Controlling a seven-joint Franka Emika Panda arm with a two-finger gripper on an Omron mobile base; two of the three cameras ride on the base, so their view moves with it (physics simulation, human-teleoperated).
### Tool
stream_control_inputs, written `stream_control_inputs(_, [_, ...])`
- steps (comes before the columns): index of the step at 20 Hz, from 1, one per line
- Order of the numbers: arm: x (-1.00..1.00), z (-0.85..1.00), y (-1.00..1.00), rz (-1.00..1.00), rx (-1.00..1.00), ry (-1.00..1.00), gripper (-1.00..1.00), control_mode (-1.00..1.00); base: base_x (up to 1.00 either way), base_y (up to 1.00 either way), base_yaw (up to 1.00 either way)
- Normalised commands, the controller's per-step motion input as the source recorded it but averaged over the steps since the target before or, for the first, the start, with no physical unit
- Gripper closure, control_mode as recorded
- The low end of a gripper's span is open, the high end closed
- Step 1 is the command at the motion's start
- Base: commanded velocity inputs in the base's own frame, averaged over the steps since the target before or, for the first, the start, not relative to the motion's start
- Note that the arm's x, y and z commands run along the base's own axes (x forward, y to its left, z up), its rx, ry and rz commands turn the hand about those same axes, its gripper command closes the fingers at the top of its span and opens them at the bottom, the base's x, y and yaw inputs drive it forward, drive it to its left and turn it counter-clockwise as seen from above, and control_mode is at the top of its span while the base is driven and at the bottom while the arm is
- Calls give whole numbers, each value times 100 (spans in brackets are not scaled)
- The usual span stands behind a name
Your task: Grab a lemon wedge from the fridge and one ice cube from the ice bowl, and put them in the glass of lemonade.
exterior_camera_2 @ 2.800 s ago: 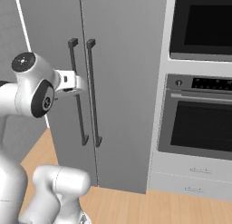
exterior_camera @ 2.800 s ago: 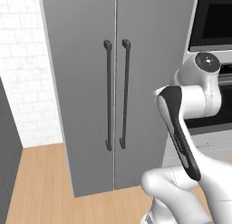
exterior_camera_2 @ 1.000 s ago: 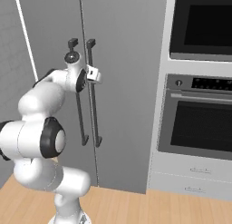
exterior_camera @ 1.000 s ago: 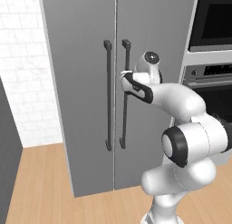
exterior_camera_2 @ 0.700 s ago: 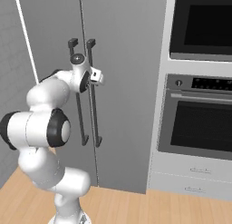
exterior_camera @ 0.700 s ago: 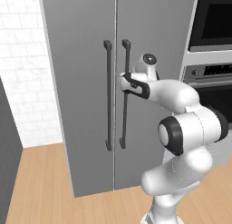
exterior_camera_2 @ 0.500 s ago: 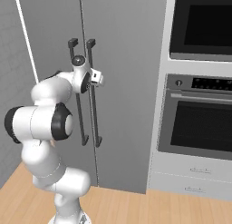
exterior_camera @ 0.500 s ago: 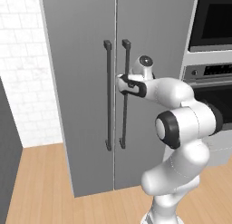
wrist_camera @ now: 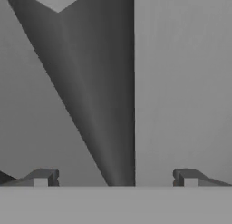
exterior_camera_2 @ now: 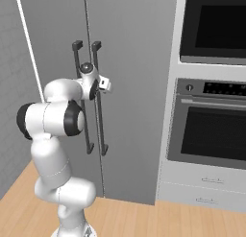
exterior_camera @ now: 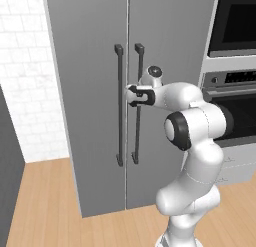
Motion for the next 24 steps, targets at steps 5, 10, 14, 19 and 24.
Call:
stream_control_inputs(5, [40, -24, 0, 0, 0, 0, -100, -100, 0, 0, 0])
stream_control_inputs(10, [49, -30, 0, 0, 0, 0, -100, -100, 0, 0, 0])
stream_control_inputs(14, [40, -4, 0, 0, 0, 0, 100, -100, 0, 0, 0])
stream_control_inputs(19, [34, -1, 3, 0, 0, 0, 100, -100, 0, 0, 0])
stream_control_inputs(24, [25, -11, 0, 0, -3, 0, 100, -100, 0, 0, 0])
